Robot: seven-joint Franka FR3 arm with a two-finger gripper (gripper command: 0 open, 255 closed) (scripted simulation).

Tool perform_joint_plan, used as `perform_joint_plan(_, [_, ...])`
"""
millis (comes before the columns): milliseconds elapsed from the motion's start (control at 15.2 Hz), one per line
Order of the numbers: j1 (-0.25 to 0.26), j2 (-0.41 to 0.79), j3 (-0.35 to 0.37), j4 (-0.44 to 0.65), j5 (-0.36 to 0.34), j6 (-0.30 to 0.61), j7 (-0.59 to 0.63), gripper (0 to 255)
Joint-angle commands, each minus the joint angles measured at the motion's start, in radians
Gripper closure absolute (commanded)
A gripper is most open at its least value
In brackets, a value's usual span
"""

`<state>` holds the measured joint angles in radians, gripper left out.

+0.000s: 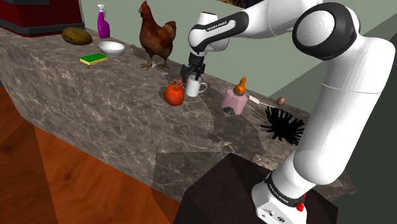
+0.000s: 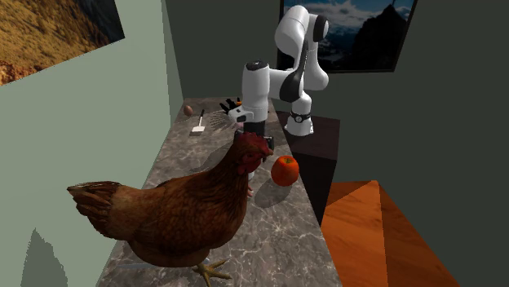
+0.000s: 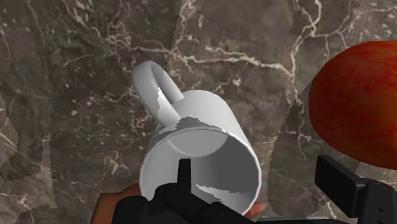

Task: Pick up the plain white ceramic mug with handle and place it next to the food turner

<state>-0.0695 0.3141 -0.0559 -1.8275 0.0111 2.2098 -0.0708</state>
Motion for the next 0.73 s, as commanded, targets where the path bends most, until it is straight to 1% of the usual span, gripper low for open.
perform_joint_plan(0, [-0.001, 0.014, 0.000, 0.000, 0.001, 0.015, -0.001, 0])
perform_joint_plan(462, [-0.001, 0.015, 0.000, 0.000, 0.001, 0.015, -0.001, 0])
perform_joint_plan(528, [-0.001, 0.015, 0.000, 0.000, 0.001, 0.015, -0.001, 255])
perform_joint_plan(660, [-0.001, 0.015, 0.000, 0.000, 0.001, 0.015, -0.001, 255])
